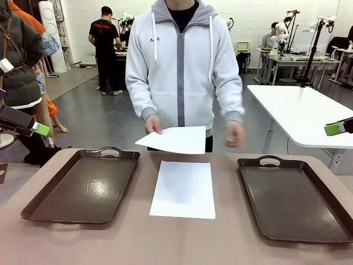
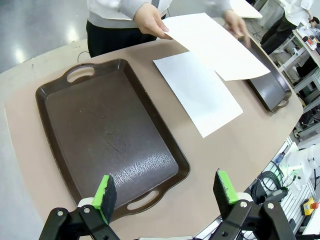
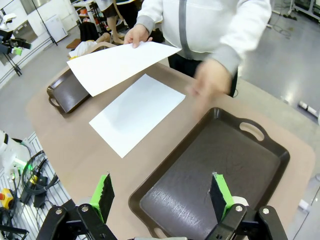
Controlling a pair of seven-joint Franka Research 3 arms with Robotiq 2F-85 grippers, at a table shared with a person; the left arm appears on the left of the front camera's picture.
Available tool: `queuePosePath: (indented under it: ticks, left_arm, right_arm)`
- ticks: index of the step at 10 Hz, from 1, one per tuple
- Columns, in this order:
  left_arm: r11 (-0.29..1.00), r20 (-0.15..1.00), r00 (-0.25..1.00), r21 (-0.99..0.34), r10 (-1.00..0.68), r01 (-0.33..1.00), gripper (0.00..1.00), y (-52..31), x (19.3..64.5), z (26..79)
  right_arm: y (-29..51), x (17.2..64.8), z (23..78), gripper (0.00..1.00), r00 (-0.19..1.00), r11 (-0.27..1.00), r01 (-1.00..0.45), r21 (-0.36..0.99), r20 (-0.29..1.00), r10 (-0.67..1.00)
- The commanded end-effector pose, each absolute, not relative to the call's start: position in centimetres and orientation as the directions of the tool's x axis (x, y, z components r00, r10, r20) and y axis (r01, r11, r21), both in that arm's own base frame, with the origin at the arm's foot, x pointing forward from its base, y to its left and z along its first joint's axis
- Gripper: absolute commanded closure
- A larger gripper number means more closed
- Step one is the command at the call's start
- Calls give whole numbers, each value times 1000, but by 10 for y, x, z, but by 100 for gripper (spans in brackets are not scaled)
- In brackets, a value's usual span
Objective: Sort the A4 documents.
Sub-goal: Receive the A4 Paper.
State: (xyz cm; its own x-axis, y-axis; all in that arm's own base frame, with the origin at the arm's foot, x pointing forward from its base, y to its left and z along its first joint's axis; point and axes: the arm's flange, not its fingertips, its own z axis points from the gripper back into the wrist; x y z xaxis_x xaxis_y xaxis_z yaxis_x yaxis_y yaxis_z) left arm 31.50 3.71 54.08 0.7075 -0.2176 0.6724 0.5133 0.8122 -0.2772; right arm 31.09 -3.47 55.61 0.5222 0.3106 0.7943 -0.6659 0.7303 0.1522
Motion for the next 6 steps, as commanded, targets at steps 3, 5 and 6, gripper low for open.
queuePosePath:
  ticks: [3, 5, 6]
  left_arm:
    - [801, 680, 699, -283, -221, 527, 0, 38, 314, 541]
    - [801, 680, 699, -283, -221, 527, 0, 38, 314, 541]
    - [801, 680, 699, -283, -221, 527, 0, 38, 314, 541]
  right_arm:
    - [-35, 311, 555, 0, 515, 718, -679, 156, 797, 315]
    - [-35, 311, 555, 0, 515, 718, -679, 156, 797, 315]
    - [-35, 311, 555, 0, 515, 718, -679, 156, 797, 315]
